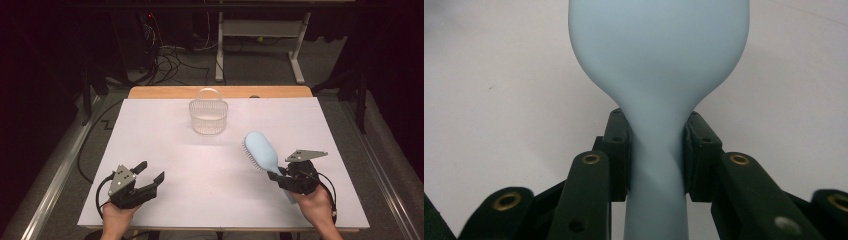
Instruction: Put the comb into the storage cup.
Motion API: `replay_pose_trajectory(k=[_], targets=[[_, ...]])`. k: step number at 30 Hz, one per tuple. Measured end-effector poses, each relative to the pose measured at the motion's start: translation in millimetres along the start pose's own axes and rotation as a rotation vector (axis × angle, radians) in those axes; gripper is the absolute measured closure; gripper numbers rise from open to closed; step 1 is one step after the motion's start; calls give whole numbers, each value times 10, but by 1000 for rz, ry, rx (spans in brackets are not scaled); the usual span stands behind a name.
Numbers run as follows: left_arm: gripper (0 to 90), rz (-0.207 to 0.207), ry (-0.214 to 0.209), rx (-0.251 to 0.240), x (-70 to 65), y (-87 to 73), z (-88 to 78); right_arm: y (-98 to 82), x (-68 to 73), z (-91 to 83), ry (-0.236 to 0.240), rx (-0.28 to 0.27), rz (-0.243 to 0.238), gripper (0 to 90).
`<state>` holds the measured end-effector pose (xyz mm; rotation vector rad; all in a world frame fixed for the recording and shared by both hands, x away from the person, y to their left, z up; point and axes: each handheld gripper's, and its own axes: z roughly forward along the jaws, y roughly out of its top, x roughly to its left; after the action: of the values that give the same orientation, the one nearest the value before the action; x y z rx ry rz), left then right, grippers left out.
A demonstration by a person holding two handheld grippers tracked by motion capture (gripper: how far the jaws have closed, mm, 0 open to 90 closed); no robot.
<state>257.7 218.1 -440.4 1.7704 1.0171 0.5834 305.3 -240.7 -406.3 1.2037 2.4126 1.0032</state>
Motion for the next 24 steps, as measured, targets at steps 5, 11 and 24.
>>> replay_pose_trajectory(k=[5,11,24], targets=[[304,1,-17,0,-28,33,40,-32,30,-5,10,-4,4,703],[303,-5,-35,-12,-66,85,58,-44,64,8,18,-13,4,703],[296,-15,-91,-16,-176,182,160,-39,164,55,38,-10,-22,703]])
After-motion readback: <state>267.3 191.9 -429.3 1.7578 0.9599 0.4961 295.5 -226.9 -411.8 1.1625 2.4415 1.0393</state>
